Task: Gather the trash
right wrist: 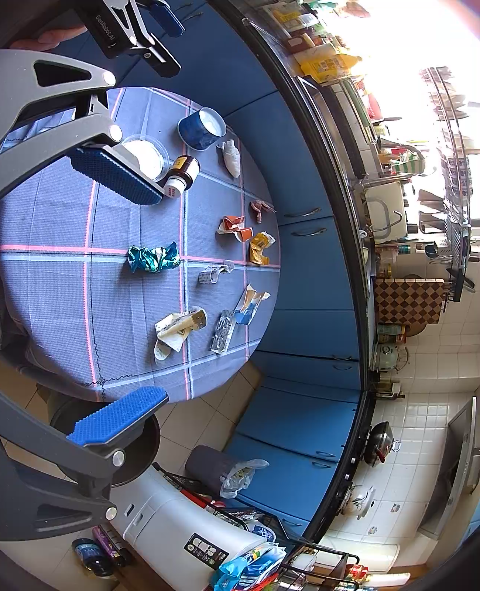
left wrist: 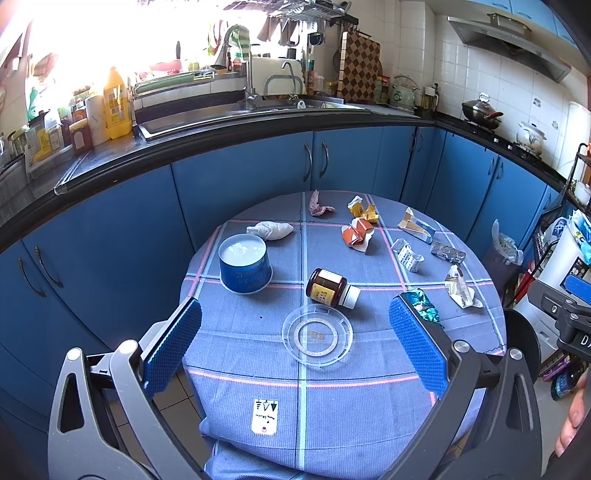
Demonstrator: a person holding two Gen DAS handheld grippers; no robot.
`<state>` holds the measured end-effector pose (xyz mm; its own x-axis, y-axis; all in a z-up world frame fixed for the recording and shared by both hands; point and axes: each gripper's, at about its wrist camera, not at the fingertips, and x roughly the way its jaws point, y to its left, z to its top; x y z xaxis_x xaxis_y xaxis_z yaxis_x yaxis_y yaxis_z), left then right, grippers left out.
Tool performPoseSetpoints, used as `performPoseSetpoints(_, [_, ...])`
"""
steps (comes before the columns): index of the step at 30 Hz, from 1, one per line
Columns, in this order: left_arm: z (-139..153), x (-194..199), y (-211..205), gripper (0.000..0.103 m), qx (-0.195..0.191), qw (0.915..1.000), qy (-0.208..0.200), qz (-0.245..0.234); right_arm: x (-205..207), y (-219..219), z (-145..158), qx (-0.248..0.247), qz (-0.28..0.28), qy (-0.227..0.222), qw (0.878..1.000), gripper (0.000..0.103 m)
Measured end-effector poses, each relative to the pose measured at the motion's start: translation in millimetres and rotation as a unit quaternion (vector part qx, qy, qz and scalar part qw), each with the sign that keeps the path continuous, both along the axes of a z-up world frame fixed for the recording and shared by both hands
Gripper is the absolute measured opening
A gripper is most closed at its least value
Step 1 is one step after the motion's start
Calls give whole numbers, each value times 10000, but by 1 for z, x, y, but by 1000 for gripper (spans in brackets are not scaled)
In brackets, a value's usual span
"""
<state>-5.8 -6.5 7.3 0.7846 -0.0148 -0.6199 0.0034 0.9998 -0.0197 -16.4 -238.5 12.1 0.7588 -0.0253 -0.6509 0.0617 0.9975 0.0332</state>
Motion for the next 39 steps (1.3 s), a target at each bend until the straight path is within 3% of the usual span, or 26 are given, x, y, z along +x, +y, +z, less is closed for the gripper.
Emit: performPoseSetpoints(39, [0,-2,-2,100,-10,10000,3,-12,-1,1,0,-13,6,1,10000,96])
